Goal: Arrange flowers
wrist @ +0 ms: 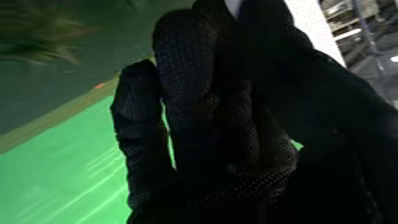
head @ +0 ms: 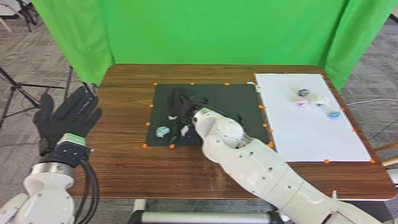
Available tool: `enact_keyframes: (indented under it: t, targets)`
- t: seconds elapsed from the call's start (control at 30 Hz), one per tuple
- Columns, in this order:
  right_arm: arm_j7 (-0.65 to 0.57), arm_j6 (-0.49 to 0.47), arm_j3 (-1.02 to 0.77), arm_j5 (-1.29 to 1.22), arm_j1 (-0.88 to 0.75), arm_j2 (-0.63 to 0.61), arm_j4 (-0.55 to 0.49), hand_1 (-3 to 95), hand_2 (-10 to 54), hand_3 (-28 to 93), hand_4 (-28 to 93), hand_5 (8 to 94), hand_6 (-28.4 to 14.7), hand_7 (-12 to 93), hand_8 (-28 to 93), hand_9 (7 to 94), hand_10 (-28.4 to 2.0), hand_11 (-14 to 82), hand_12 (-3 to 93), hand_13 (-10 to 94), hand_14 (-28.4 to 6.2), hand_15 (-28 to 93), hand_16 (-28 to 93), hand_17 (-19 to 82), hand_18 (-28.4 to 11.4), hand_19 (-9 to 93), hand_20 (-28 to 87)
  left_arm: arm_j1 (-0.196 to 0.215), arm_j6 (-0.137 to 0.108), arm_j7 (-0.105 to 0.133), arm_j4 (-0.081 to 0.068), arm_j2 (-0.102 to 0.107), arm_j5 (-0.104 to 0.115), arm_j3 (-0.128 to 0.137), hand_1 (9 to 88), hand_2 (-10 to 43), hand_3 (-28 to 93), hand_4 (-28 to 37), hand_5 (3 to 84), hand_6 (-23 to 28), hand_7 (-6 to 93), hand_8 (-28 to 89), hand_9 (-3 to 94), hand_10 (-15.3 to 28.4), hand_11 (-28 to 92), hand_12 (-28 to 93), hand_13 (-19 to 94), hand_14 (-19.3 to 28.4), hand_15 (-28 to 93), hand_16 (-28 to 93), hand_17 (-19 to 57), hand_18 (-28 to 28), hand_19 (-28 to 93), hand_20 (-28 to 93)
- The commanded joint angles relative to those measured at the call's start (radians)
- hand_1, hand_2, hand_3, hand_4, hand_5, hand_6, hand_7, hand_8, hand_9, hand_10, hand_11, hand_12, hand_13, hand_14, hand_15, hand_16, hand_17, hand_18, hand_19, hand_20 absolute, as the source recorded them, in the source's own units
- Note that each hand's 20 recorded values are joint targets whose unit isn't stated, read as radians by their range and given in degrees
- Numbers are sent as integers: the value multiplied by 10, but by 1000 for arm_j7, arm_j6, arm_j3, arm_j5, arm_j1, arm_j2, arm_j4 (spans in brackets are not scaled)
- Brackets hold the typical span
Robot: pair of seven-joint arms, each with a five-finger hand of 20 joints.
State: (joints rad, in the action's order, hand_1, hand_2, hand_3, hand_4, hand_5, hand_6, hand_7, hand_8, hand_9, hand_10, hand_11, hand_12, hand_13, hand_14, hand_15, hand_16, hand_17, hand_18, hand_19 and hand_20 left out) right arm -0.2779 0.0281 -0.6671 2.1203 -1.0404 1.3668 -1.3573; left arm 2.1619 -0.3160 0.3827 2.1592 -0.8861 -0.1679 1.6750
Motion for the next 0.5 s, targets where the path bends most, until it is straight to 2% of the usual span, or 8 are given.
enact_keyframes:
  t: [0.03, 0.13, 0.2, 0.27, 0.3, 0.43, 0.5]
  targets:
    - [-29, -14, -3, 31, -15, -2, -20, 653, -95, 684, -283, 687, 1, 370, -19, 801, -74, 69, 375, 751, -23, 330, 526, 392, -163, 755, 422, 6, 7, -14, -1, -1, 0, 5, 227, 125, 705, -283, 398, 80, 150, -88, 300, 133, 201, 95, 194, 122, 312, -94, -54, 99, 264, 74]
    - [-35, 0, 2, 21, -19, -15, -34, 643, -95, 691, -283, 667, 0, 368, -38, 772, -71, 63, 346, 733, -24, 363, 512, 381, -170, 762, 431, 5, 10, -20, -2, -2, -2, 7, 226, 125, 706, -283, 398, 79, 150, -88, 300, 132, 203, 96, 193, 122, 313, -95, -54, 99, 264, 75]
    - [-42, -1, 2, 14, -27, -20, -43, 620, -95, 694, -283, 662, 3, 355, -53, 745, -75, 90, 289, 722, -31, 455, 483, 375, -184, 796, 450, 10, 0, -25, 2, -3, -13, 14, 226, 125, 707, -283, 398, 79, 151, -88, 300, 132, 203, 96, 192, 123, 314, -95, -54, 99, 265, 75]
    - [-47, 12, 3, 20, -34, -22, -49, 601, -95, 708, -283, 658, 11, 337, -57, 716, -78, 124, 231, 722, -35, 517, 457, 377, -193, 831, 461, 16, 9, -24, 1, -3, -7, 21, 231, 125, 704, -283, 395, 74, 154, -87, 300, 131, 204, 96, 191, 124, 318, -93, -55, 100, 267, 75]
    - [-52, 13, 3, 22, -37, -24, -53, 593, -95, 718, -283, 656, 14, 332, -59, 710, -79, 131, 219, 724, -37, 537, 449, 379, -194, 842, 463, 19, 5, -28, 3, -6, -7, 23, 231, 125, 704, -283, 395, 73, 155, -88, 300, 131, 204, 96, 190, 124, 320, -92, -55, 100, 268, 76]
    - [-70, 5, 8, 48, -29, -33, -68, 579, -95, 734, -283, 652, 17, 331, -57, 705, -80, 141, 210, 728, -40, 574, 432, 385, -197, 864, 467, 20, 3, -27, 1, -5, -7, 24, 231, 125, 704, -283, 393, 72, 157, -89, 299, 131, 203, 95, 190, 128, 323, -91, -57, 103, 270, 76]
    - [-77, -6, 8, 48, -22, -33, -69, 570, -95, 740, -283, 652, 15, 317, -57, 710, -82, 140, 235, 724, -44, 590, 427, 386, -199, 869, 466, 28, 3, -21, 6, -4, -4, 28, 230, 125, 705, -283, 393, 73, 157, -90, 298, 131, 203, 96, 190, 129, 324, -91, -58, 104, 271, 77]
